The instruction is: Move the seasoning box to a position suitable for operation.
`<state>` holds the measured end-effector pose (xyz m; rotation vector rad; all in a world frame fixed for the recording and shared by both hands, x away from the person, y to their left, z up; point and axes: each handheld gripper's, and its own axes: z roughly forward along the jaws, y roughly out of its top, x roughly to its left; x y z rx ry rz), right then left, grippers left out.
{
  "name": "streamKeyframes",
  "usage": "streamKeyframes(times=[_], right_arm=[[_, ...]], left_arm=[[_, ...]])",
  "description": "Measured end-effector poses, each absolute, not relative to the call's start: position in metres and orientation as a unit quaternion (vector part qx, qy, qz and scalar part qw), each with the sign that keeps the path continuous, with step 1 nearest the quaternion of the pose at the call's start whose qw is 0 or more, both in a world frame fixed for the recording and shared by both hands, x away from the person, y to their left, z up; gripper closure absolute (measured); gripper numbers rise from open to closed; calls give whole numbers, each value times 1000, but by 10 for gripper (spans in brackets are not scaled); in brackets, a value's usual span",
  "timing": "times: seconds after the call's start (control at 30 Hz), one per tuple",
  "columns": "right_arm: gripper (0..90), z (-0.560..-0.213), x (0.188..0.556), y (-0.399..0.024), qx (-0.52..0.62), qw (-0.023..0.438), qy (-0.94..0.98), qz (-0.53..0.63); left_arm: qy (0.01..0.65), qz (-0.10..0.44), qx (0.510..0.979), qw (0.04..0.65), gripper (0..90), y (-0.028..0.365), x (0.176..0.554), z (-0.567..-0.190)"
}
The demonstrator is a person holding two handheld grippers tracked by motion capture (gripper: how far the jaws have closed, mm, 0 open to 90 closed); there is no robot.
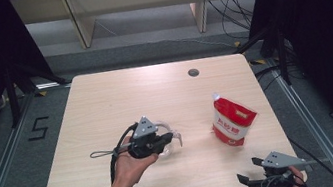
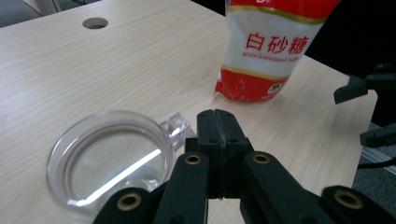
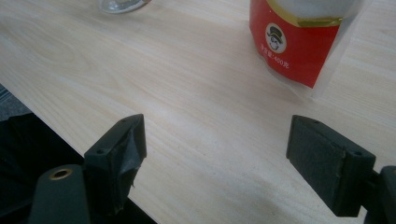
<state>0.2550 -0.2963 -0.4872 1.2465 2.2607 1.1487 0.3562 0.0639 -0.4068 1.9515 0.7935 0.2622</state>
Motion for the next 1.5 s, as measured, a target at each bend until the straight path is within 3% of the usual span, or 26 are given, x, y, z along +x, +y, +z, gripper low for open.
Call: streamKeyframes(times=[0.87,1.5], right_arm=[[213,-488,255,-295,426,158,796,399],[216,-488,253,-292,430,153,797,395]], left_arm=[[338,131,834,416,894,27,402,-417],[328,130,848,395,894,24,403,-419]])
